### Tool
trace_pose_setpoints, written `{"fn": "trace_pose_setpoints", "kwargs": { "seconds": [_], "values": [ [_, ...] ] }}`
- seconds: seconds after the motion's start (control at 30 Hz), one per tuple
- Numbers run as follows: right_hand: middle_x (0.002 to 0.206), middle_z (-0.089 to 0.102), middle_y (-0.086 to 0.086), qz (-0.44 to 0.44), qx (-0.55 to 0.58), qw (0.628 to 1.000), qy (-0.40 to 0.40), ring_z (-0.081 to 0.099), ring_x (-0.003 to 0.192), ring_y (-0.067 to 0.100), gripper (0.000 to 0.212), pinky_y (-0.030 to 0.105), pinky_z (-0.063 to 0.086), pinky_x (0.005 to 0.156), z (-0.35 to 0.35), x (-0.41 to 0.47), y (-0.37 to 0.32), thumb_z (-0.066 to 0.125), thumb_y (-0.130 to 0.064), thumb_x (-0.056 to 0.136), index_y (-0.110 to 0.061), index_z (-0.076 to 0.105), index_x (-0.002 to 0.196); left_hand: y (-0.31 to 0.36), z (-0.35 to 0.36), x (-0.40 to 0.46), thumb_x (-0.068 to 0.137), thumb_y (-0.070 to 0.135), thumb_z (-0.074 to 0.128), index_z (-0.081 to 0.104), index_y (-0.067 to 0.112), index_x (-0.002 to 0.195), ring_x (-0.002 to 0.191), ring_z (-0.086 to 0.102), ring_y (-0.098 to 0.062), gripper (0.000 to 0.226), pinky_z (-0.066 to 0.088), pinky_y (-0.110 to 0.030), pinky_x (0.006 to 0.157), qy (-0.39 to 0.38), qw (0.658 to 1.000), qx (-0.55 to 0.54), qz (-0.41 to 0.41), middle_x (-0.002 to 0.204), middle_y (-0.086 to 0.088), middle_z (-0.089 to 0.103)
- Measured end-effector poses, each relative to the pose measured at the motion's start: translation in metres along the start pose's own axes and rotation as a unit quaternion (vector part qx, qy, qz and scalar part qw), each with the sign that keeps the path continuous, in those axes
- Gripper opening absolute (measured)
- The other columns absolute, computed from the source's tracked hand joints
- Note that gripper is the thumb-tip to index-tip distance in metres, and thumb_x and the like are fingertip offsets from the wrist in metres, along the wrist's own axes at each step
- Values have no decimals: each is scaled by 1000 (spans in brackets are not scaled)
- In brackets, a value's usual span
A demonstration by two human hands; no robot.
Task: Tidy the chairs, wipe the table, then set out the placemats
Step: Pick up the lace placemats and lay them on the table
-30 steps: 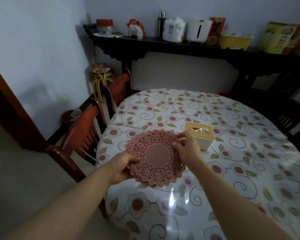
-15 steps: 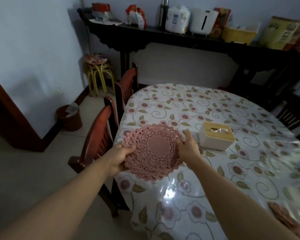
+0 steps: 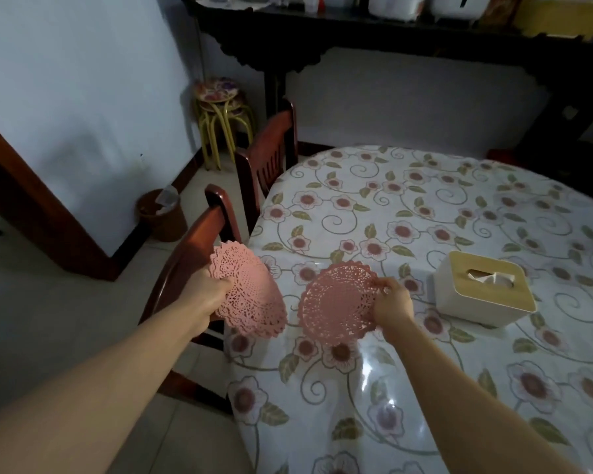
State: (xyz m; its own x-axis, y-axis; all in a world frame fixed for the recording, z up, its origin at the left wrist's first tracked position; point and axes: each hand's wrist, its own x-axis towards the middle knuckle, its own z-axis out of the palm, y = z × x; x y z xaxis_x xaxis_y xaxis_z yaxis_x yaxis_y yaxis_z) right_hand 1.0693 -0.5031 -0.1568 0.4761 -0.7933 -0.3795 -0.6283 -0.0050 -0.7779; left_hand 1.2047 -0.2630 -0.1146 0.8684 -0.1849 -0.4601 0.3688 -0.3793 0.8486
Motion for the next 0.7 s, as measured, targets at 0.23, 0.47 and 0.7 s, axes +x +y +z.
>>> {"fn": "trace_pose_setpoints", "kwargs": {
  "seconds": [0.23,0.47,0.7],
  "values": [
    [106,57,8,34,-24,999,12,61,75,28,51,32,51,54,38,41,12,33,9,84,-17,57,120,2,21,33,94,3,47,49,7,130,114,56,-30,36,46,-39,93,-22,999,23,-2,126,-15,58],
    [153,19,21,76,-178,978,-82,20,139,39,71,52,24,113,44,28,22,44,-5,87,-13,12,149,9,29,47,94,4,49,50,4,128,114,56,-30,34,44,-41,100,-56,998,36,-2,126,-15,59],
    [153,23,17,60,20,984,-168,30,137,34,82,52,30,110,56,-16,-40,58,-44,89,-10,14,149,25,14,40,91,9,56,48,8,133,116,57,-29,43,42,-49,103,-171,985,1,4,127,-12,59]
  ]
}}
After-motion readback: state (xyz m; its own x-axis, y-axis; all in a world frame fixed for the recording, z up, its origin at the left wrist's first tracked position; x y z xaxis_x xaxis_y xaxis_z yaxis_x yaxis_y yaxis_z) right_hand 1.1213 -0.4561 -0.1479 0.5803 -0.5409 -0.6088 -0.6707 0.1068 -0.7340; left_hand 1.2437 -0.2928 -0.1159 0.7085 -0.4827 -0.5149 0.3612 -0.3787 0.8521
